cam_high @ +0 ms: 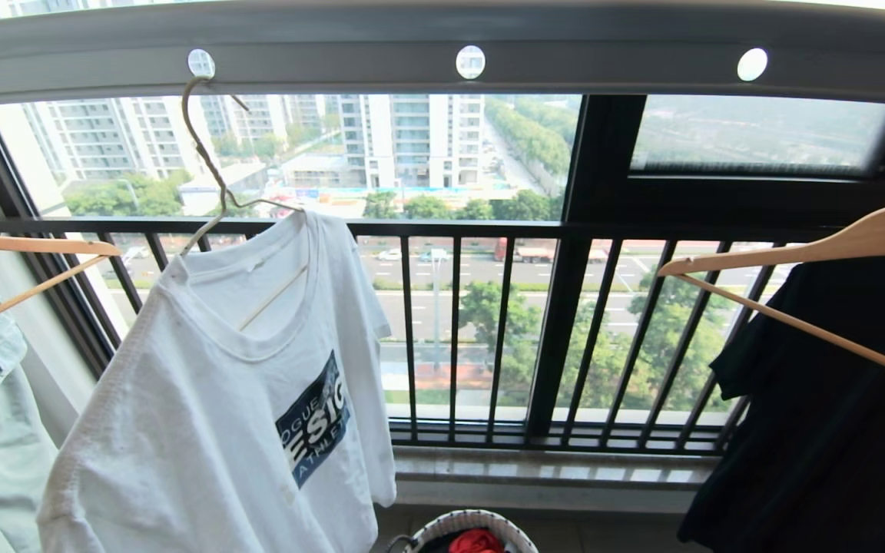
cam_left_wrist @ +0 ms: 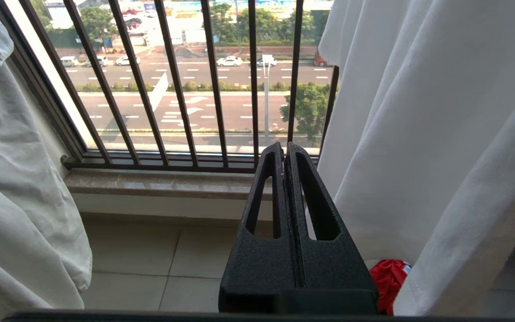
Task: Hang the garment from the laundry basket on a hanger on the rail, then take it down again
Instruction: Take the clothes off the clothes rack
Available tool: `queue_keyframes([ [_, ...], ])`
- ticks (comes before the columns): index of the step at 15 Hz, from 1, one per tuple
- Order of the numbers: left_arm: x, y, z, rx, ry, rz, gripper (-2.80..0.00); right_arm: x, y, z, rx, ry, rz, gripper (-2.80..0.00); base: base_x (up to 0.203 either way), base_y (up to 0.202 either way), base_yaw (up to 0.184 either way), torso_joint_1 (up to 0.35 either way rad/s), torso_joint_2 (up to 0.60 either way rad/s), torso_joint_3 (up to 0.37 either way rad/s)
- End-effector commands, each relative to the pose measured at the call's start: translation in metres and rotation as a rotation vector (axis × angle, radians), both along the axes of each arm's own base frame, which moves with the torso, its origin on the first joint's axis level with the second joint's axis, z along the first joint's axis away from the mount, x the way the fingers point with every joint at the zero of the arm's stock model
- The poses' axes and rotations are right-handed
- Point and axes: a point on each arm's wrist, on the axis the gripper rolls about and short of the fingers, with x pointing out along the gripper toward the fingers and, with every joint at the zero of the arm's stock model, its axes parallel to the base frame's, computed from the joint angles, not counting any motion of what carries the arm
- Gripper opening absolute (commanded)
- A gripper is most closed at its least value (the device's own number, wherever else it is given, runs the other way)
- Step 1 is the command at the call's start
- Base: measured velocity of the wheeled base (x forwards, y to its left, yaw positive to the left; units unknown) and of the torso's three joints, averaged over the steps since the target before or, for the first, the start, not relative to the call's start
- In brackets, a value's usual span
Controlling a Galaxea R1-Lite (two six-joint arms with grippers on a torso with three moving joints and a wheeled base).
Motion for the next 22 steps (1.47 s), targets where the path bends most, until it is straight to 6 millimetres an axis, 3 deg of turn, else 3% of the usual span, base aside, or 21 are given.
queue_keyframes([
  [1,-0.006,0.000,0.023,-0.031,-0.101,0.012,-2.80,0.000,0.000,0.000,-0.001,0.001,0.001,-2.80,0.000,0.000,0.000,0.000,0.00,0.000],
  [4,-0.017,0.000,0.067,-0.054,-0.117,0.009,-2.80,0.000,0.000,0.000,-0.001,0.001,0.001,-2.80,0.000,0.000,0.000,0.000,0.00,0.000],
  [6,-0.013,0.000,0.097,-0.059,-0.097,-0.003,-2.80,0.000,0.000,0.000,-0.001,0.001,0.001,-2.80,0.000,0.000,0.000,0.000,0.00,0.000],
  [11,0.015,-0.001,0.167,-0.058,-0.025,-0.039,-2.80,0.000,0.000,0.000,-0.001,0.001,0.001,-2.80,0.000,0.000,0.000,0.000,0.00,0.000],
  [15,0.023,-0.004,0.226,-0.063,0.052,-0.162,-2.80,0.000,0.000,0.000,-0.001,0.001,0.001,-2.80,0.000,0.000,0.000,0.000,0.00,0.000],
  [17,0.032,-0.006,0.244,-0.075,0.159,-0.236,-2.80,0.000,0.000,0.000,-0.001,0.001,0.001,-2.80,0.000,0.000,0.000,0.000,0.00,0.000],
  [22,0.075,-0.009,0.261,-0.096,0.298,-0.322,-2.80,0.000,0.000,0.000,-0.001,0.001,0.001,-2.80,0.000,0.000,0.000,0.000,0.00,0.000],
])
